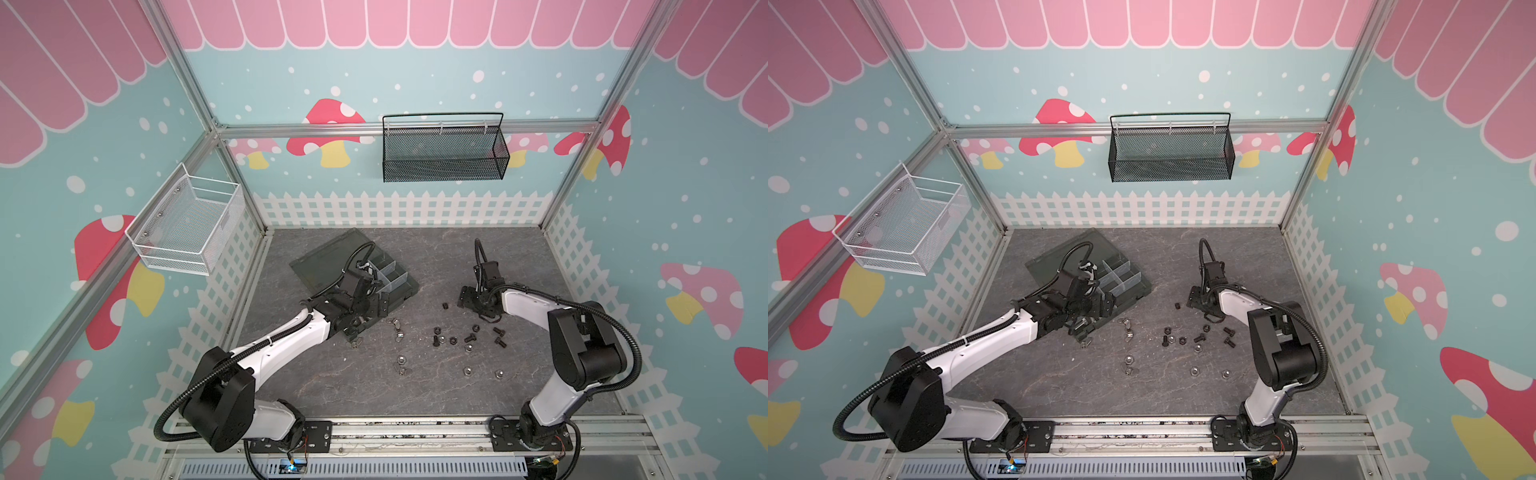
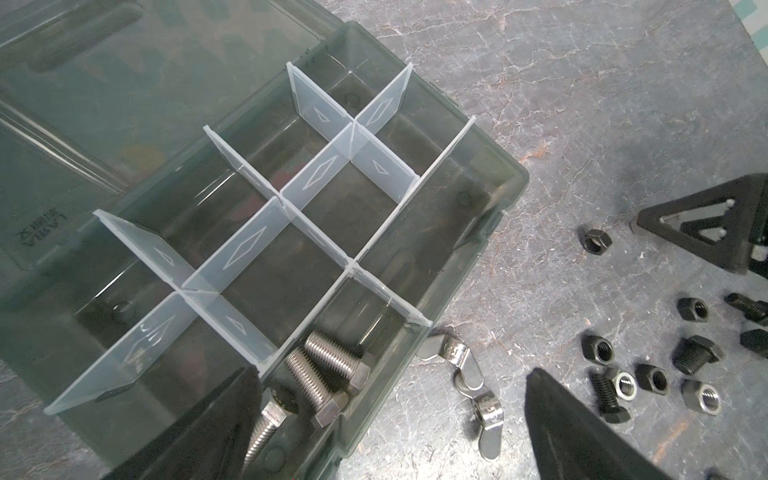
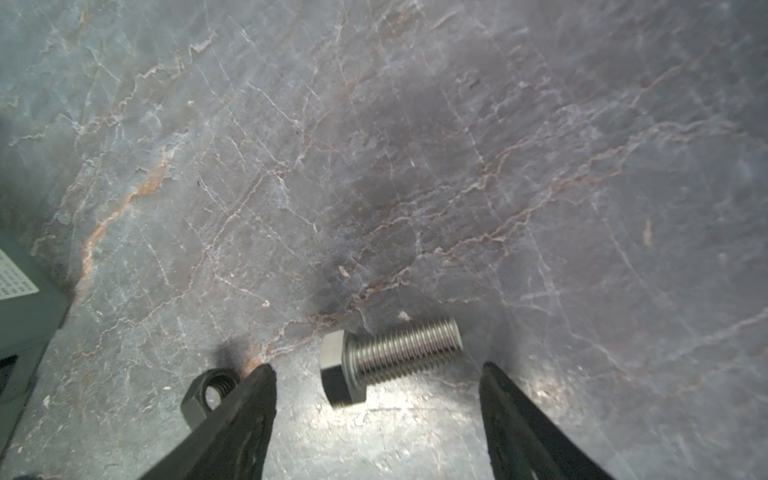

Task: Sort the screws and nuts into containers
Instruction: 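Grasp a loose silver bolt with the right gripper while the left gripper rises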

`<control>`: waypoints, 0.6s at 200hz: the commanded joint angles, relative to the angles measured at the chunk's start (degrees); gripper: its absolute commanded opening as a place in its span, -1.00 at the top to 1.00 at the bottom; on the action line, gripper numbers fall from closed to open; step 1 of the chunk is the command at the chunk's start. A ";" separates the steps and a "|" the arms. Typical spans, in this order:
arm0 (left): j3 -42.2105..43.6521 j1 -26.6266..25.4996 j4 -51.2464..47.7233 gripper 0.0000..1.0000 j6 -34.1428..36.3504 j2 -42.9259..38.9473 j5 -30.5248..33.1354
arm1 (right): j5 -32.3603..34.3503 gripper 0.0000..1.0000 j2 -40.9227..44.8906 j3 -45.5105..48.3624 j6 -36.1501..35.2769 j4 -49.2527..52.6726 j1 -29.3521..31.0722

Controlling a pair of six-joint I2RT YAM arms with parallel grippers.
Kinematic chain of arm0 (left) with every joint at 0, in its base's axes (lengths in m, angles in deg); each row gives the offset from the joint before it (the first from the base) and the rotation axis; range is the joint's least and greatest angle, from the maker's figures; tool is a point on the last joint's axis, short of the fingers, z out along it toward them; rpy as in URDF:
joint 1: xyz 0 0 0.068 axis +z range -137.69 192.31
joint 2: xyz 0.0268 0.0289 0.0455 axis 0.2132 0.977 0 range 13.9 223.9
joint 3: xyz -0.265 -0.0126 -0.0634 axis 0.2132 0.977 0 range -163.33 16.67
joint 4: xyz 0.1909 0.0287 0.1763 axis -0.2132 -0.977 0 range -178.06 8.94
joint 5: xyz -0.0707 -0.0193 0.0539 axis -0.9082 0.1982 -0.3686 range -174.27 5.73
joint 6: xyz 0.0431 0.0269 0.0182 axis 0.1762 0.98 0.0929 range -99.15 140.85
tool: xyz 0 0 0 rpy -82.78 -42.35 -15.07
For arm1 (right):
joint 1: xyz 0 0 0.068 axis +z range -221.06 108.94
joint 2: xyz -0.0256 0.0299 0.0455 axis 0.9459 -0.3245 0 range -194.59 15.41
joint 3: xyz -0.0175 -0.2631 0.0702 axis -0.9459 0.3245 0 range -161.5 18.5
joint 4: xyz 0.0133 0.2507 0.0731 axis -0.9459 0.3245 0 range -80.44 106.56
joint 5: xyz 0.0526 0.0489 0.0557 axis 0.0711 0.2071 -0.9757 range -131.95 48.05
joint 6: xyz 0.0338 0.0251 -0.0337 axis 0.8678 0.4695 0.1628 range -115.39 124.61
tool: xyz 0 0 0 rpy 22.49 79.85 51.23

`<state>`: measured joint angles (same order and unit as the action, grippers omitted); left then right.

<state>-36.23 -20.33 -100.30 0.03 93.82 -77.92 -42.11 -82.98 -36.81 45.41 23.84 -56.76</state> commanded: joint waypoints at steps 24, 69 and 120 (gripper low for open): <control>-0.20 0.08 0.96 -1.00 -1.42 0.94 -0.54 | -1.33 -0.52 -3.28 -3.48 -1.11 -1.01 0.31; 0.57 0.16 1.04 -1.00 -2.31 0.80 -0.21 | -1.76 -0.43 -6.55 -7.26 -4.44 0.71 1.68; 1.36 0.13 1.15 -0.99 -2.48 0.33 -0.16 | 1.49 -0.24 -8.76 -9.82 -5.65 4.40 3.09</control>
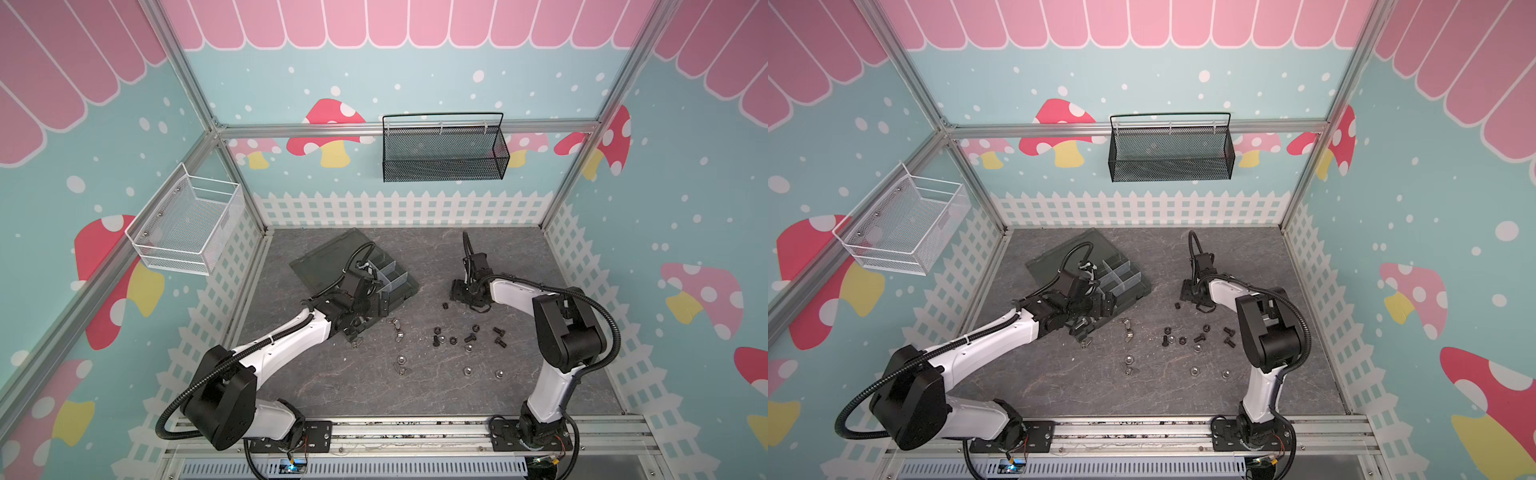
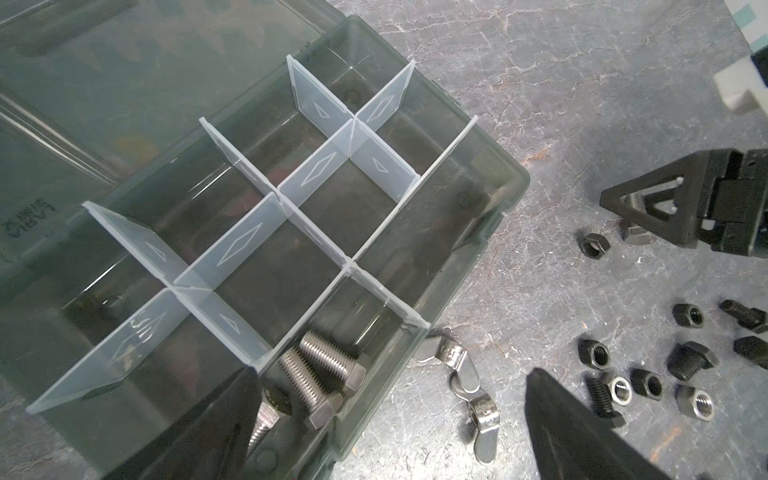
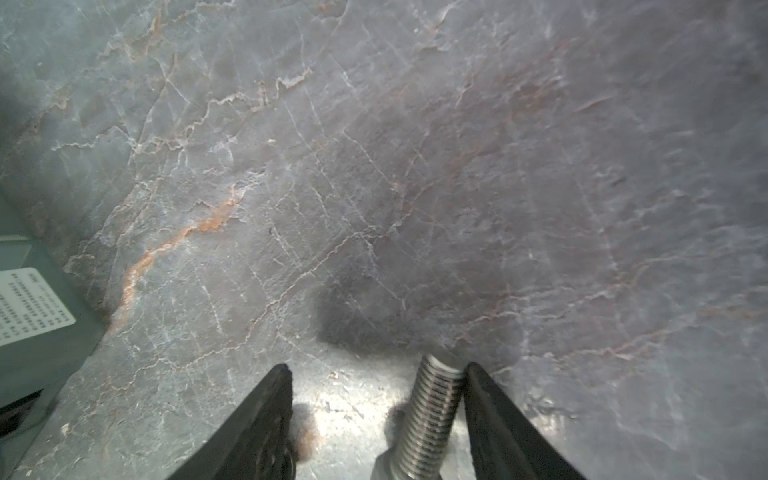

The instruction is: Sort the screws and nuts into containers

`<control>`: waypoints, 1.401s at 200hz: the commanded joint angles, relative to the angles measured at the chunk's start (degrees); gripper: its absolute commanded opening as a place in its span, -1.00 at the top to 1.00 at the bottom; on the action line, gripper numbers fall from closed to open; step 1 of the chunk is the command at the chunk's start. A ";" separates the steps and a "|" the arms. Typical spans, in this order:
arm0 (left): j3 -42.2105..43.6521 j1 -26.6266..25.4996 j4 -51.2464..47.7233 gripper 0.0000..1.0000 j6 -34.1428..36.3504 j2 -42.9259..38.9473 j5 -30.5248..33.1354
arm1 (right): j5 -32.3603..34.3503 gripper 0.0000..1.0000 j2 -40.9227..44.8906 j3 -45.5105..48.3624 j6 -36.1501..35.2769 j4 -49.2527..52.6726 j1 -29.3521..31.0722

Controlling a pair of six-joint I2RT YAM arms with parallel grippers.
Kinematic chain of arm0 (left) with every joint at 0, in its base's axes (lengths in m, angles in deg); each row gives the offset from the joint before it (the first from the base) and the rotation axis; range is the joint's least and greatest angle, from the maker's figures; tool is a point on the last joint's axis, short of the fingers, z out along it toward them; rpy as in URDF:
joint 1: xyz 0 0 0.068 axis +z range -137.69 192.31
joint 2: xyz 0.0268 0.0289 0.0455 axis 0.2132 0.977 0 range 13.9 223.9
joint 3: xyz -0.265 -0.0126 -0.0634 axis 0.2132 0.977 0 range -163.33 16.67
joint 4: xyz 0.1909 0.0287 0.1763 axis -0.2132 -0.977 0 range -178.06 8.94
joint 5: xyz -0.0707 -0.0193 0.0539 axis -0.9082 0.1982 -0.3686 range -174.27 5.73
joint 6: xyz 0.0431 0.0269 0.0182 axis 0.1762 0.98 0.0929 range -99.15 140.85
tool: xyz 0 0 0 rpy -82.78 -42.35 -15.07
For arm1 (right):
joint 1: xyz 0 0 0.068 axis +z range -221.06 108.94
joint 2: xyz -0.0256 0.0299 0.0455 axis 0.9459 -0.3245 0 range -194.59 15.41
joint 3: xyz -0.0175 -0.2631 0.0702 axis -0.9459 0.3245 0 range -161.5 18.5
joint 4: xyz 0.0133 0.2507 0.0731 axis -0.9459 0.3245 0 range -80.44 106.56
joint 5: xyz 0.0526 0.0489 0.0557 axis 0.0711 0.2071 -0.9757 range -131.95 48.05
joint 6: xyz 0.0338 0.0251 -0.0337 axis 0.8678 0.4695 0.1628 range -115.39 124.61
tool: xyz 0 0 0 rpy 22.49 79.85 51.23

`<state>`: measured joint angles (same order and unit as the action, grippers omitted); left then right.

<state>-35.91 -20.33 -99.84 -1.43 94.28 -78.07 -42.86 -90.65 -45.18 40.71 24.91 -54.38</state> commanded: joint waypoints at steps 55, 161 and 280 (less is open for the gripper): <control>1.33 0.16 1.38 -1.00 -1.32 0.03 0.07 | 3.18 0.19 -2.12 -2.05 -2.08 5.15 0.72; 2.03 0.17 1.64 -1.00 -2.15 -0.76 1.82 | 1.84 0.90 -5.76 -4.87 -4.09 7.11 1.94; 5.81 1.12 4.45 -1.00 -7.50 -4.68 5.85 | 3.60 1.00 5.84 -8.38 -6.74 7.41 8.25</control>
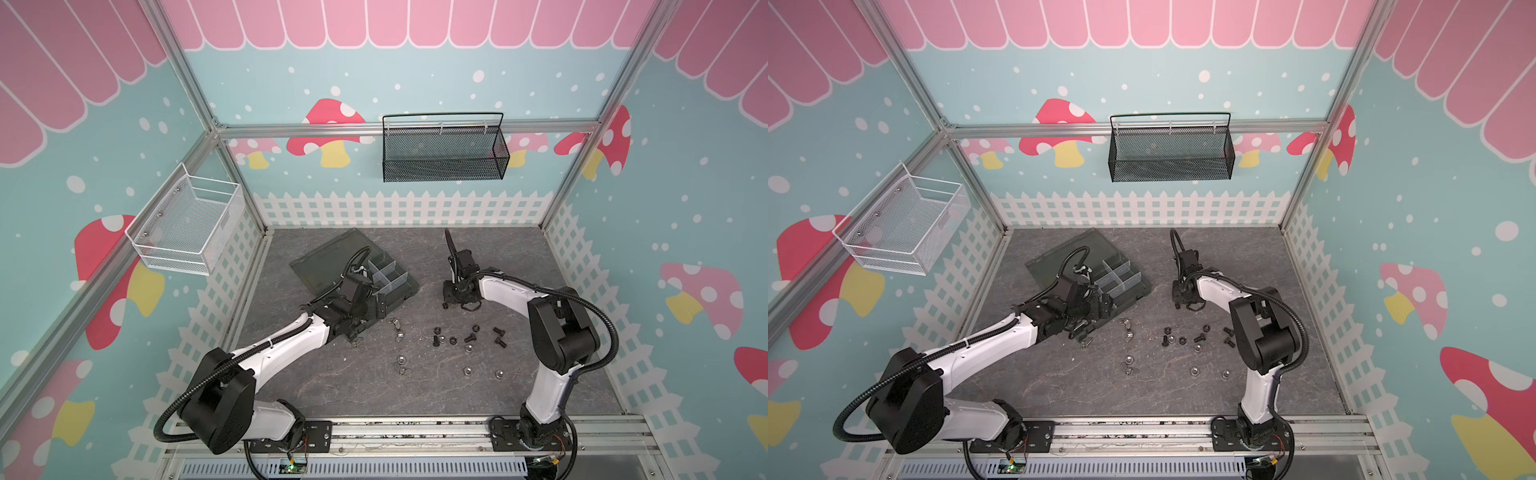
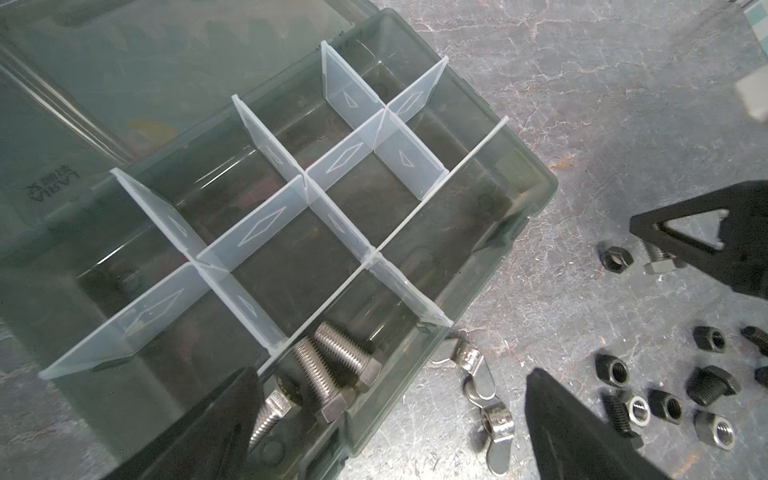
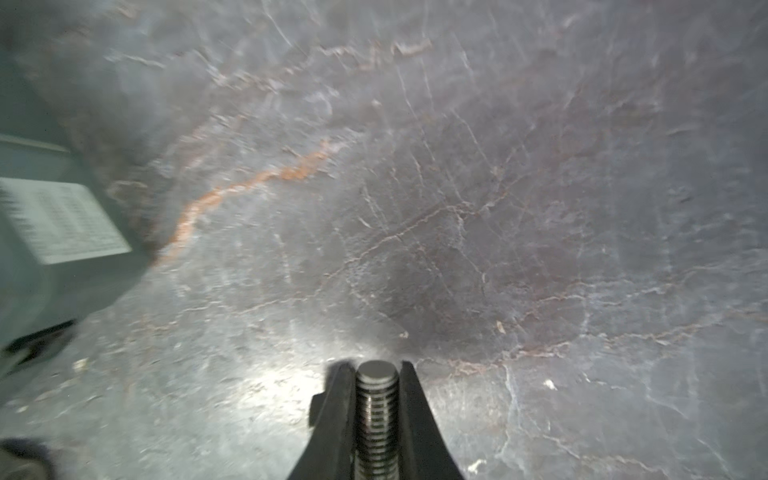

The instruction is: Sort the screws and nuts into containers

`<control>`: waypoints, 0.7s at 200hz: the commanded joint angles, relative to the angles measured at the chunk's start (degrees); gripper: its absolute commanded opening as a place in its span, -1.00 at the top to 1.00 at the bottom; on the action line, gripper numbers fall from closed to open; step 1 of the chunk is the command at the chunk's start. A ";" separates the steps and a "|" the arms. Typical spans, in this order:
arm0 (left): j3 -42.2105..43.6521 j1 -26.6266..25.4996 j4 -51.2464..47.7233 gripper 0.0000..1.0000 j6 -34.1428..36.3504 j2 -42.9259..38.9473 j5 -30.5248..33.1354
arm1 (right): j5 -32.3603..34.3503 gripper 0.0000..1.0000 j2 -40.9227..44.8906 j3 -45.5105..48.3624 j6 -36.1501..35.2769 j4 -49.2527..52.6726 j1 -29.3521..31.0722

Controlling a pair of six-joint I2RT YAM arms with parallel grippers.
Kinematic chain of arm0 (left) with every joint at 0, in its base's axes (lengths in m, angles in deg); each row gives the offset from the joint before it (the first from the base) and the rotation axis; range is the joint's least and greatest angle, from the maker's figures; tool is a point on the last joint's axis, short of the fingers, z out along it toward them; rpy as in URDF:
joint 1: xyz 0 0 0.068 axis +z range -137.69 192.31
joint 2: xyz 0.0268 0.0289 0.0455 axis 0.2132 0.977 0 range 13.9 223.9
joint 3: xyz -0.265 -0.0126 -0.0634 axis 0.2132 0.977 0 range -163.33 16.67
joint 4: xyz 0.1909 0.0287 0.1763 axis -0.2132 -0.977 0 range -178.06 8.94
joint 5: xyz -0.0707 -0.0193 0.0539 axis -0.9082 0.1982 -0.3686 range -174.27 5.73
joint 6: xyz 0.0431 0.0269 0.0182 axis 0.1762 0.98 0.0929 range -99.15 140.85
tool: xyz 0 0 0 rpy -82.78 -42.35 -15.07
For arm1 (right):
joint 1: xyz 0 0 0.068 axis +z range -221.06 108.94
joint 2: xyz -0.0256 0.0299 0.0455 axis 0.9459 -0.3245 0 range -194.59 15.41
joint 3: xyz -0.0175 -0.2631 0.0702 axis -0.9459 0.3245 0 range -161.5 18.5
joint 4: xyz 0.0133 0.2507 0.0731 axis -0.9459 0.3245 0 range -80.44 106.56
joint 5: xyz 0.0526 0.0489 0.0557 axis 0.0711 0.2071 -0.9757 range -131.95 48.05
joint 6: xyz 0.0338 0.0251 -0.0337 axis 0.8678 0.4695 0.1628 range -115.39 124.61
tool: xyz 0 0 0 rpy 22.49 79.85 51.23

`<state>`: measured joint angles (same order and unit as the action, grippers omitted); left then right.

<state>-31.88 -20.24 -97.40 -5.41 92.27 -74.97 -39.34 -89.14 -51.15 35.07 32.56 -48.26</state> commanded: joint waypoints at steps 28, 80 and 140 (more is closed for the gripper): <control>4.73 2.35 3.62 -0.99 -7.30 -5.84 4.77 | -2.53 1.00 5.65 -2.86 -1.70 -3.03 5.54; 13.27 7.03 6.81 -1.00 -16.09 -15.43 7.39 | -7.16 1.00 4.09 -5.37 -4.62 -11.18 14.01; 20.48 11.37 7.45 -0.98 -20.82 -24.83 7.49 | -7.03 1.00 -3.74 -14.31 -11.51 -12.09 22.87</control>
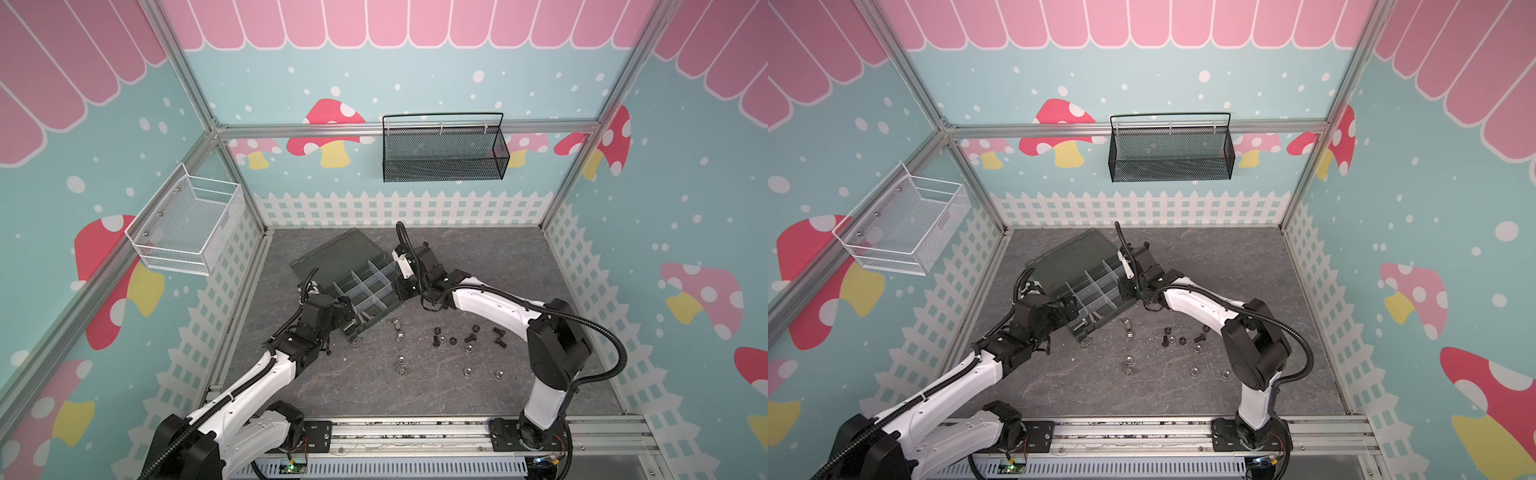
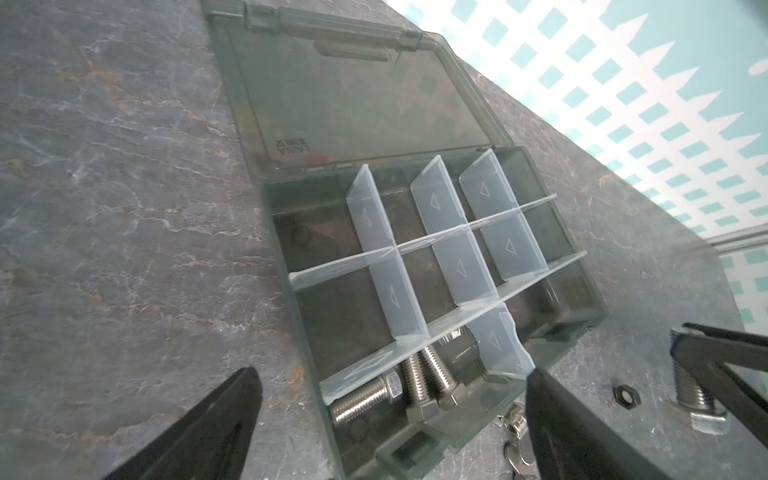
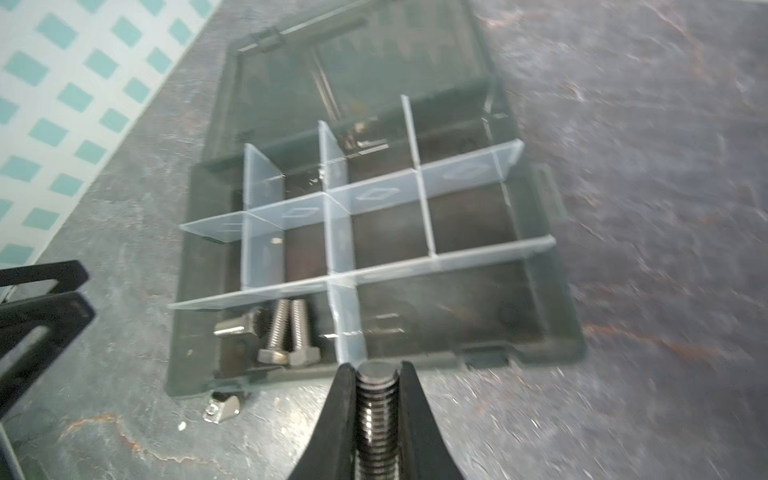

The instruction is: Sort the screws and nuts into containers

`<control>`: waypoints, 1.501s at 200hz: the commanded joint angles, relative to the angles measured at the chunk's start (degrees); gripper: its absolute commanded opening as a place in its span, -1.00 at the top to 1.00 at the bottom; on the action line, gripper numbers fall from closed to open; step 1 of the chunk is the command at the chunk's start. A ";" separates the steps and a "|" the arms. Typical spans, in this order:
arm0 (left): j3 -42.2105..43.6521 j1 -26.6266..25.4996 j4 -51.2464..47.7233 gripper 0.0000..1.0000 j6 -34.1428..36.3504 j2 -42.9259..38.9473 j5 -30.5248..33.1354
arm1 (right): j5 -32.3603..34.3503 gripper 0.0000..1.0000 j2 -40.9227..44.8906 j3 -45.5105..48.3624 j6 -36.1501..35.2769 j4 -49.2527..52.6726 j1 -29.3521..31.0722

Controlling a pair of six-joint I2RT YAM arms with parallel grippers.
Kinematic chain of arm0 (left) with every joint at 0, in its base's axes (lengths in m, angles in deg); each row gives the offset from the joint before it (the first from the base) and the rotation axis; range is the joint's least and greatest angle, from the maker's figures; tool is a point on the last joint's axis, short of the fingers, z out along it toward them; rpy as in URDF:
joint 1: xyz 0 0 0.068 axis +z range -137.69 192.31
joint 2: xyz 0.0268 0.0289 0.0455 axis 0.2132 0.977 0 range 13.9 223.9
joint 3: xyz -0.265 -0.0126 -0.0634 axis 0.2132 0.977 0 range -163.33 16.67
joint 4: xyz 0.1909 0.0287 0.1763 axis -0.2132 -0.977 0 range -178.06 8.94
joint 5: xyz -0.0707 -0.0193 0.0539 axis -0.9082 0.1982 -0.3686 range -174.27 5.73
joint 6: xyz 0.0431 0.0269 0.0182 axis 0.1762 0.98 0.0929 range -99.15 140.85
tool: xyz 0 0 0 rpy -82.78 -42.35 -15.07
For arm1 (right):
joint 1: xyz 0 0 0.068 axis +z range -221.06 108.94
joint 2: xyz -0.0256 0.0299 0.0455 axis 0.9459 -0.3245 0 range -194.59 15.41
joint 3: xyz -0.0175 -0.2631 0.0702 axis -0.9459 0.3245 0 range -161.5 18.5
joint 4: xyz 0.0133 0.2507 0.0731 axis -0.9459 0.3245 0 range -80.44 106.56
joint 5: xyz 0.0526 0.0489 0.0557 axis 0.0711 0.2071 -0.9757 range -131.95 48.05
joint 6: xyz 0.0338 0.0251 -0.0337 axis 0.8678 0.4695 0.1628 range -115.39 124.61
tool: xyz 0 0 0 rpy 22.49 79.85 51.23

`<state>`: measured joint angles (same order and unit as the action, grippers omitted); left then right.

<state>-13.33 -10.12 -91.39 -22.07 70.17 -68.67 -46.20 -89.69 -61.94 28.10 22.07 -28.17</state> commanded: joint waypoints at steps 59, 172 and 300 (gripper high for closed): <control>3.50 2.61 1.00 -0.98 -4.82 -4.68 -0.18 | 0.78 1.00 -11.16 -9.79 -7.92 -0.24 7.17; 3.76 3.36 1.01 -0.98 -4.72 -4.03 -1.71 | 2.26 0.98 -16.60 -9.91 -8.26 -0.43 8.26; 3.09 3.56 -2.16 -0.96 -3.78 -2.92 -5.56 | 7.47 0.16 -12.64 -8.00 -6.90 -0.37 8.24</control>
<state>-10.33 -6.91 -91.76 -25.41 67.13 -72.52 -41.07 -105.88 -70.40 20.91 21.96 -20.37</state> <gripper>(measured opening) 0.983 0.405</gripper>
